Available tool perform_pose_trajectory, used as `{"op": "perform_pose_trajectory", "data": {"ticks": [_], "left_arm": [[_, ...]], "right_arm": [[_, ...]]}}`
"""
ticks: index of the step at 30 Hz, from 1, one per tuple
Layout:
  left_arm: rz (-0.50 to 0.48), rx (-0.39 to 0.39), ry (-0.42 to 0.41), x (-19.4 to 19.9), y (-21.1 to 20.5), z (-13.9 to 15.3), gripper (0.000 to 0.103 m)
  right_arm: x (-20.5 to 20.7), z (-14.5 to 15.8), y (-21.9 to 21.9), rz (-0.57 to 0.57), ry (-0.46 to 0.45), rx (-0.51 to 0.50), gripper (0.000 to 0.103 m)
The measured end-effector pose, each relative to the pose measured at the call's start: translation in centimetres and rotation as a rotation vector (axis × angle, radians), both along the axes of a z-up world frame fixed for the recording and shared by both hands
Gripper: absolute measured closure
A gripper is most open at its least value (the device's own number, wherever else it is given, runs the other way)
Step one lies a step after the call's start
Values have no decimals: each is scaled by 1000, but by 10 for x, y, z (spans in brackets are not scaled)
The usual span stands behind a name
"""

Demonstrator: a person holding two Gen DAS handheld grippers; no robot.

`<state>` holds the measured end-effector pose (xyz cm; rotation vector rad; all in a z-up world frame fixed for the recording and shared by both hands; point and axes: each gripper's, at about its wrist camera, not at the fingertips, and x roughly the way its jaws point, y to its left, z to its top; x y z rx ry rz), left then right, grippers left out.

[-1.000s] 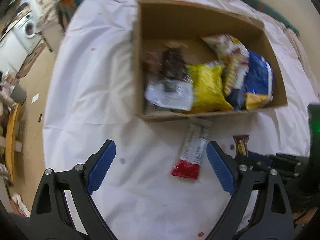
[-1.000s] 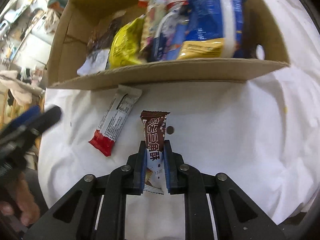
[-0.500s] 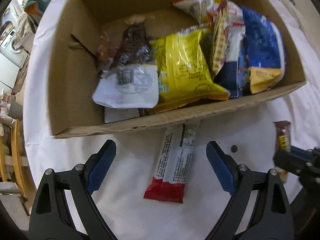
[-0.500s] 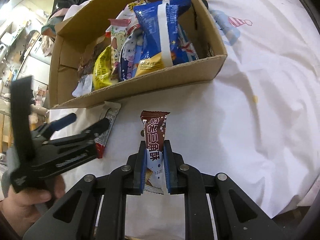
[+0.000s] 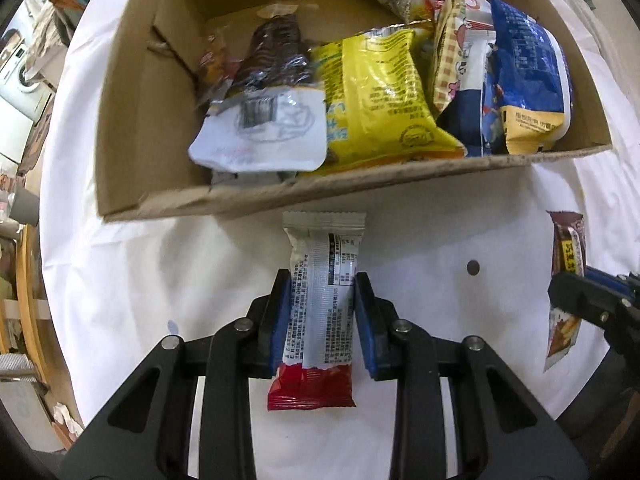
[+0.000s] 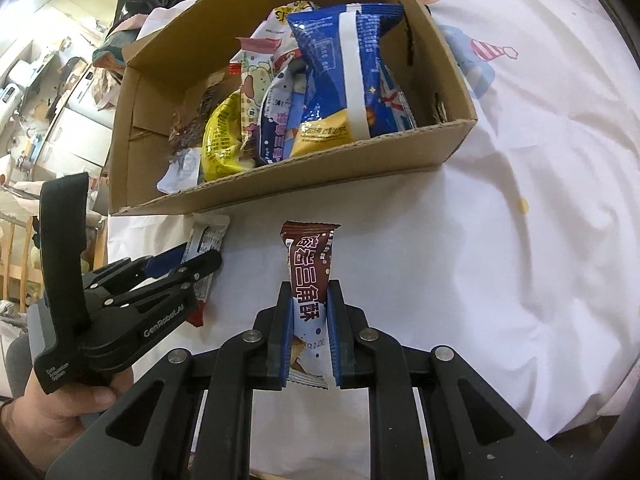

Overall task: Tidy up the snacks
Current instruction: 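Lift both held bars toward the box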

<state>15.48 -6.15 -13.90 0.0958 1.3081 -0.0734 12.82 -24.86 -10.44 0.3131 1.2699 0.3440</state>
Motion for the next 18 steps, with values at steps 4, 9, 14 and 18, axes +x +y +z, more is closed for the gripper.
{"op": "perform_pose_trajectory", "data": {"ticks": [4,9,14,18], "left_arm": [[12,11,-6,9,12,3,77],[23,23,-23,2,16,12,76],[60,21,-49,-9,26,29,77],[100,21,-65,-18,34,42,76]], "right_arm": [[0,1,4,12,-6,-1,87],[-1,6,6,24,-16,13,87],[-4,14,7,32,-36,38,87],[-7,23,8,38,-56,62,87]]}}
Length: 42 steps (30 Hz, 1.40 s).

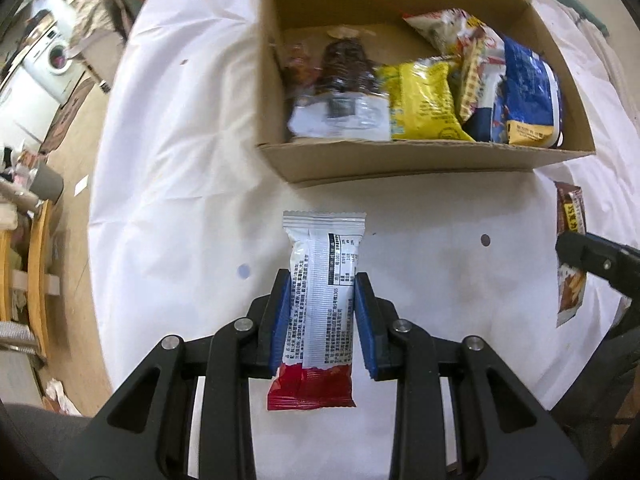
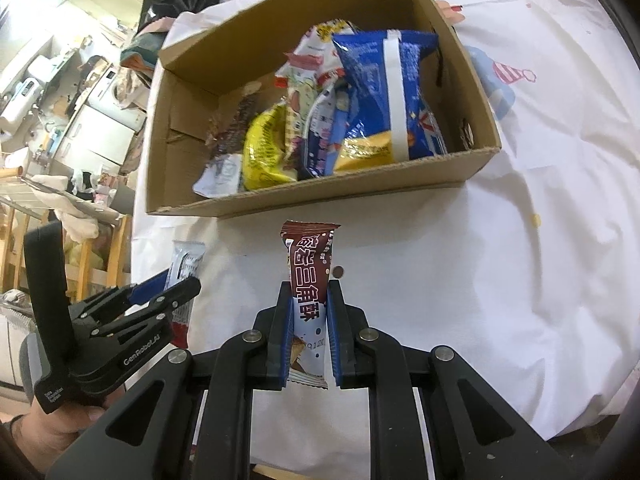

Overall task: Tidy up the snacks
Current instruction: 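Lift both held bars toward the box, then lower both bars into the box and open both grippers to release them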

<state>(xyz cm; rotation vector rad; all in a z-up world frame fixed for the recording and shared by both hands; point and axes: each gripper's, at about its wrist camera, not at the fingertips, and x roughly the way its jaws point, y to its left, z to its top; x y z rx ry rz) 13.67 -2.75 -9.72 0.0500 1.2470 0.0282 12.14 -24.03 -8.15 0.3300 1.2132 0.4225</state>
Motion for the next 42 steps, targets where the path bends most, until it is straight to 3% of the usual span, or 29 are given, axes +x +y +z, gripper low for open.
{"op": "perform_pose_trajectory", "data": {"ticks": [9,13,18,32,36,42], "left_arm": [[35,11,-93,-17,-3,33,77],[43,-14,-155,-24,14,57,76],[57,-8,-247,-21,21,77,77],[40,-48,-334,37,19,107,77],[25,-50,-340,53,13,106,77],[-14,-85,-334,73,6,89,76]], "right_arm": [[-2,16,11,24,-42,14,87],[-2,26,15,35,-100,-45,87],[2,39,8,23,-158,-18,87],[49,73,-7,-23,-323,37,87],[70,70,-11,-39,-319,61,87],[96,53,-12,-67,-242,116,87]]}}
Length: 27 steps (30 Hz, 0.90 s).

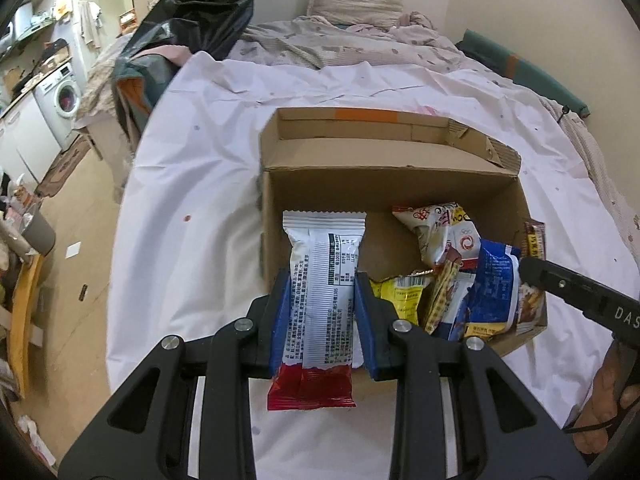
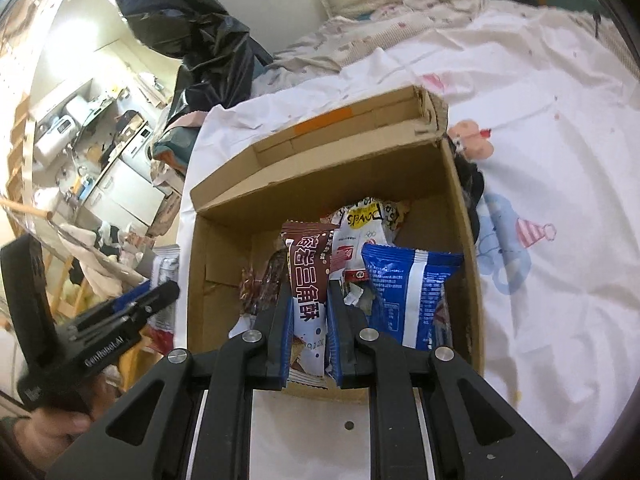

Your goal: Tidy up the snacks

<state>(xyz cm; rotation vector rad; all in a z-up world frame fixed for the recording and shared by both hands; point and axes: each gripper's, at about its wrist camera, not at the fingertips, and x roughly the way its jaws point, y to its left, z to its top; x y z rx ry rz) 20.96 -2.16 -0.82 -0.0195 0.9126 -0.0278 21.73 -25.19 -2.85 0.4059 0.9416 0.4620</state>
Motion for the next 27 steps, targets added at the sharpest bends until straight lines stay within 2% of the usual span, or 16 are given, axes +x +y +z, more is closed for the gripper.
{"op": "perform_pose_trajectory", "data": {"ticks": [6,19,20,21,22,23,24,27], "left_arm": [[20,-53,51,12,4,-24,76],[-8,-60,73,19,-6,-31,75],[-14,-70,76,19,-6,-31,72],[-20,-81,78,19,-7,-30,59],[-23,-81,73,18,-7,-29,49],[-21,-77,69,18,-8,-28,28],[-14,-73,55,16,-8,-25,18],[-18,-86,17,11,-7,-16,16]], "right_arm": [[5,-8,18,25,11,-13,87],[16,-24,30,-11,47,-26,83],[17,-25,29,-13,52,-25,82],[17,-25,28,-19,58,-25,76],[17,-25,27,-27,58,-19,57],[16,-23,24,-38,54,-5,43],[14,-20,20,-54,36,18,27],[7,-6,15,-66,-24,32,22]]}}
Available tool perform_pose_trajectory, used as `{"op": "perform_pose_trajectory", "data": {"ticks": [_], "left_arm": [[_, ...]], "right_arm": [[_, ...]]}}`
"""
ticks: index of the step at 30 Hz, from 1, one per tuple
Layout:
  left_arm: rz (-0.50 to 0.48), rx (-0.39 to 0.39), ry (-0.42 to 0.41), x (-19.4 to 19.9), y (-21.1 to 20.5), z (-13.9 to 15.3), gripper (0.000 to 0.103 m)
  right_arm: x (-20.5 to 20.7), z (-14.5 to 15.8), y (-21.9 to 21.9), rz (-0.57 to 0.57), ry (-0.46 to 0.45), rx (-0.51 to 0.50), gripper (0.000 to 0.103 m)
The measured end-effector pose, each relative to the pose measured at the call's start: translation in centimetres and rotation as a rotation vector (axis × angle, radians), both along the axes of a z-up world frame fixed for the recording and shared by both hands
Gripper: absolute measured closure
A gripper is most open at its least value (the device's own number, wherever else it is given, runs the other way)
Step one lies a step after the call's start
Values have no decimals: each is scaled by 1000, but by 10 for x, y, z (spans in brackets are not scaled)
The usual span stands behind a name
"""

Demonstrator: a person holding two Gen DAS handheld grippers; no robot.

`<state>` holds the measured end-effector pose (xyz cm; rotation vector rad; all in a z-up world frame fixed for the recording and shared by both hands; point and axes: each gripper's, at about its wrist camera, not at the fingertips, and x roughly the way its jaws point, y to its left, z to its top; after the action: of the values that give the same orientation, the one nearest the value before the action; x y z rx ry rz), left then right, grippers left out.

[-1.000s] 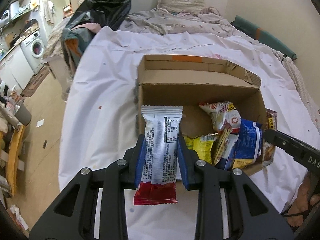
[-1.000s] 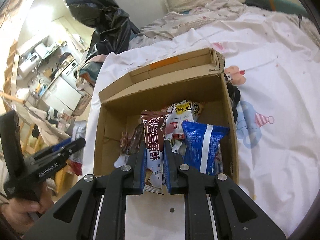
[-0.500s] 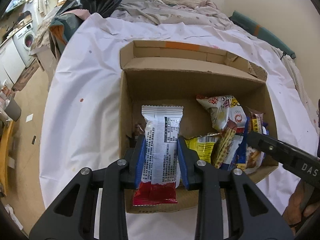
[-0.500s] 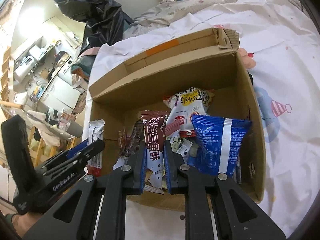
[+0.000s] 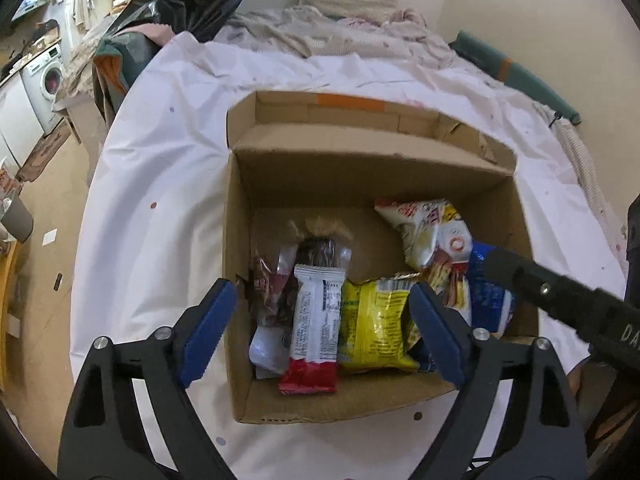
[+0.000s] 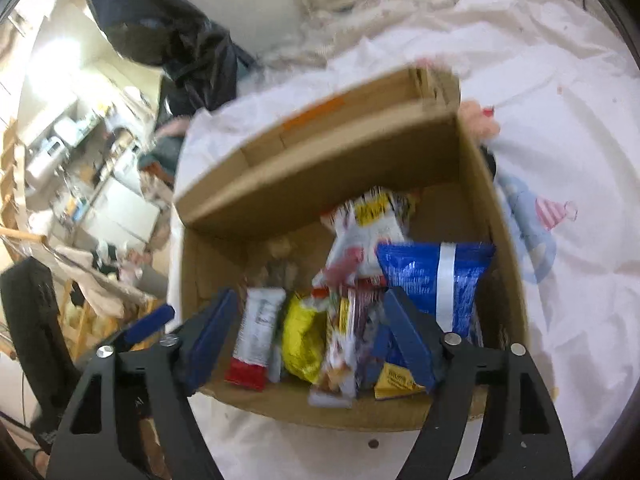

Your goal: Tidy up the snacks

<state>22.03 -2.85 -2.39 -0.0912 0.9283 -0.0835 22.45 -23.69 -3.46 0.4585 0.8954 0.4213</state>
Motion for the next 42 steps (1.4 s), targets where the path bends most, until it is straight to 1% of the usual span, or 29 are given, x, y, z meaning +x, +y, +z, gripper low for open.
{"op": "perform_pose_trajectory", "data": {"ticks": [2,4,5,6,7,9,11,13,14,15,18,23,27,31,33,36,39,42], "left_arm": [[2,0,-16,-3,1,5,16],[9,-18,-43,-9,5,12,16],[13,-23,-55,-12,6,16,16],[18,-21,-77,-16,8,21,16],[23,-15,-97,-20,9,25,16],[32,3,-135,-29,11,34,16],[43,14,-156,-39,13,39,16],[52,6,-153,-47,17,39,16],[62,-4,-139,-52,19,38,14],[68,-10,-130,-55,21,37,9],[93,18,-128,-70,23,37,1],[107,32,-140,-91,28,37,0],[118,76,-162,-113,31,35,0],[109,68,-191,-132,32,34,0],[104,71,-206,-141,32,34,0],[101,74,-212,-145,31,35,0],[109,96,-243,-146,29,39,0],[103,99,-245,-143,27,40,0]], "right_arm": [[-4,8,-3,-4,-30,-5,18],[-13,16,-6,-25,-58,-17,8],[-16,20,-7,-34,-69,-26,5],[-21,24,-9,-51,-85,-43,1],[-27,28,-10,-64,-100,-60,0],[-37,35,-13,-85,-124,-83,0],[-48,40,-15,-99,-146,-101,0],[-56,41,-15,-92,-148,-119,0],[-61,41,-15,-87,-143,-125,0],[-66,40,-16,-85,-141,-127,0],[-82,40,-17,-89,-151,-143,0],[-105,41,-14,-116,-199,-225,0],[-121,38,-13,-126,-223,-299,0],[-128,33,-8,-113,-229,-333,0],[-133,32,-5,-122,-248,-360,0],[-137,32,-1,-114,-272,-370,0],[-139,33,4,-108,-289,-365,0],[-137,32,9,-108,-300,-381,0]]}}
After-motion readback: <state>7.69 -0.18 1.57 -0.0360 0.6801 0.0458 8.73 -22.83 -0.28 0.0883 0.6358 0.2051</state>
